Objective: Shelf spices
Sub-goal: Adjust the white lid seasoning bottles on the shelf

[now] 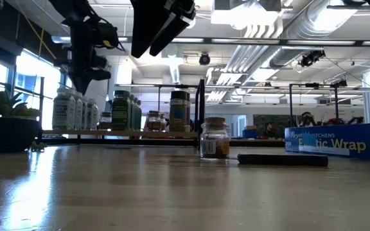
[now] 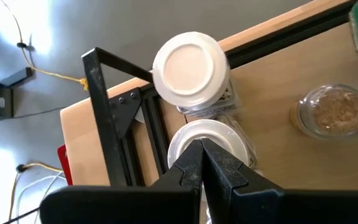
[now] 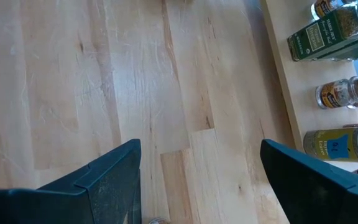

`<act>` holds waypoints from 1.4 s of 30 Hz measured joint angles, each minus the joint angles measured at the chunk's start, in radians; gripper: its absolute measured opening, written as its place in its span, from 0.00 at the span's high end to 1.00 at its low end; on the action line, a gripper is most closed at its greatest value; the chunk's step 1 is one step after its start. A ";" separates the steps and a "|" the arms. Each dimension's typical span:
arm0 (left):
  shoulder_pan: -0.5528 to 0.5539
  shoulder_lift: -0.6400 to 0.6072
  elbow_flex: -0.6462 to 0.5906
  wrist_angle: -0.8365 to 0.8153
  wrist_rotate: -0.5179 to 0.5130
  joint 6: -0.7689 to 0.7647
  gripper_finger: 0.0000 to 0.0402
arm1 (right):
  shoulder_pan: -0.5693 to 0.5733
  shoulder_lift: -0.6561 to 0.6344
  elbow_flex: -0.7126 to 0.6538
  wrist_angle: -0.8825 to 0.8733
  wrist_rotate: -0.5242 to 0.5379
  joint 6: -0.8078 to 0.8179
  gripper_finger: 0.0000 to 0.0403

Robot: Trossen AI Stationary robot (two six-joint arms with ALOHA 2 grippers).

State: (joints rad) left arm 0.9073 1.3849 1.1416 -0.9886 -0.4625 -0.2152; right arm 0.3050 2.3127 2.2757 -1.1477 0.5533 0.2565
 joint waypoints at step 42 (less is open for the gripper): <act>0.089 0.037 0.000 0.232 0.014 0.071 1.00 | 0.000 0.000 0.000 0.000 0.000 -0.003 0.19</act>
State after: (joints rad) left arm 0.9962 1.4215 1.1416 -0.7570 -0.4487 -0.1445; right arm 0.3046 2.3127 2.2757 -1.1477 0.5530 0.2535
